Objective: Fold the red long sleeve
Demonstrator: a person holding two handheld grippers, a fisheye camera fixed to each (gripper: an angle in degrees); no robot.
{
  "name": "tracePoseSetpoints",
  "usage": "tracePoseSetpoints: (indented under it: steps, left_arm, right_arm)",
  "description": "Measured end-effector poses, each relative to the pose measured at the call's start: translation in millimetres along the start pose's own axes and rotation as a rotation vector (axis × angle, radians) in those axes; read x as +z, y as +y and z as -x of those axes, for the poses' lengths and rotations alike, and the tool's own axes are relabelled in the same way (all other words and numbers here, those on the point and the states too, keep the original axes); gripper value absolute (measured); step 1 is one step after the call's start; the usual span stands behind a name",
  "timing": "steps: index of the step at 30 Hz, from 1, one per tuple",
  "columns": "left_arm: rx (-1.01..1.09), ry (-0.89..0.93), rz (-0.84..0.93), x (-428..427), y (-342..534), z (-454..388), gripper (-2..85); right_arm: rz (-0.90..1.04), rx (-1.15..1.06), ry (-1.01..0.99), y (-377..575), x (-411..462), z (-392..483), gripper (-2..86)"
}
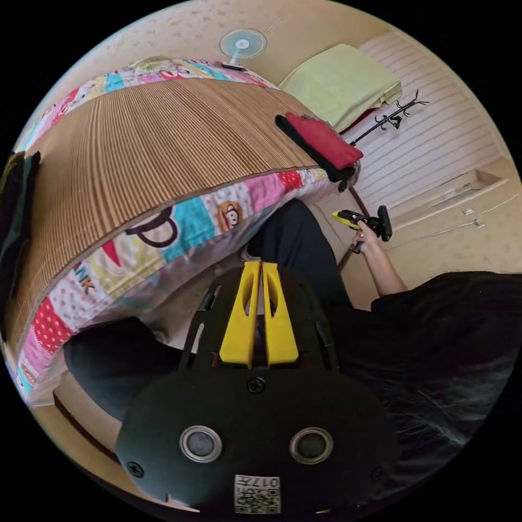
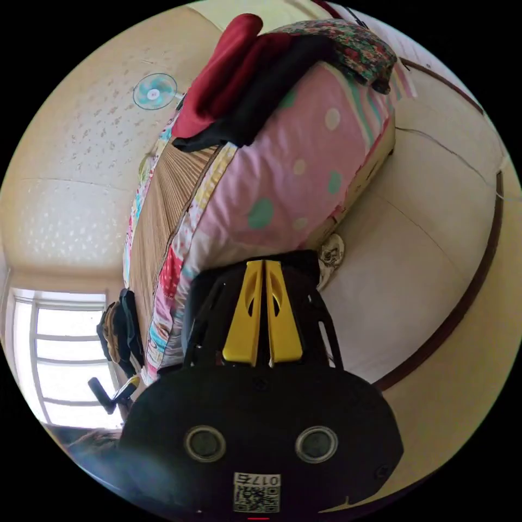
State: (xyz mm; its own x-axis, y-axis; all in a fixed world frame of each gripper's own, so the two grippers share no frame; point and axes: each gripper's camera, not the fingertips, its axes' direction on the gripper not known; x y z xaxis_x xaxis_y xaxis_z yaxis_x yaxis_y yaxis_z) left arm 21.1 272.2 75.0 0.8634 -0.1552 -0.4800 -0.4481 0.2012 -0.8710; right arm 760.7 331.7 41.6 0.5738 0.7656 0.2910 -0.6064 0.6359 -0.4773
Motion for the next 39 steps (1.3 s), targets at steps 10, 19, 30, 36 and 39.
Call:
tracePoseSetpoints:
  steps: [10, 19, 30, 36, 39]
  left_arm:
    - [-0.052, -0.078, 0.066, -2, -26, 3, -1.0]
    - [-0.053, -0.037, 0.066, -5, -46, 7, -1.0]
    - [-0.125, 0.0, 0.004, -28, -38, 27, -1.0]
    - [-0.205, 0.052, -0.038, -36, -17, 48, -1.0]
    - [-0.249, 0.033, -0.08, -52, -1, 63, -1.0]
  right_arm:
    - [-0.625, -0.131, -0.046, -102, -99, 66, 9.6]
    - [-0.652, -0.292, 0.05, -148, -65, 151, 4.7]
    - [-0.514, -0.899, -0.129, 64, 35, 417, 4.1]
    - [0.062, -1.024, -0.372, 220, 176, 438, 5.5]
    - [0.361, -1.176, -0.348, 294, 221, 423, 6.1]
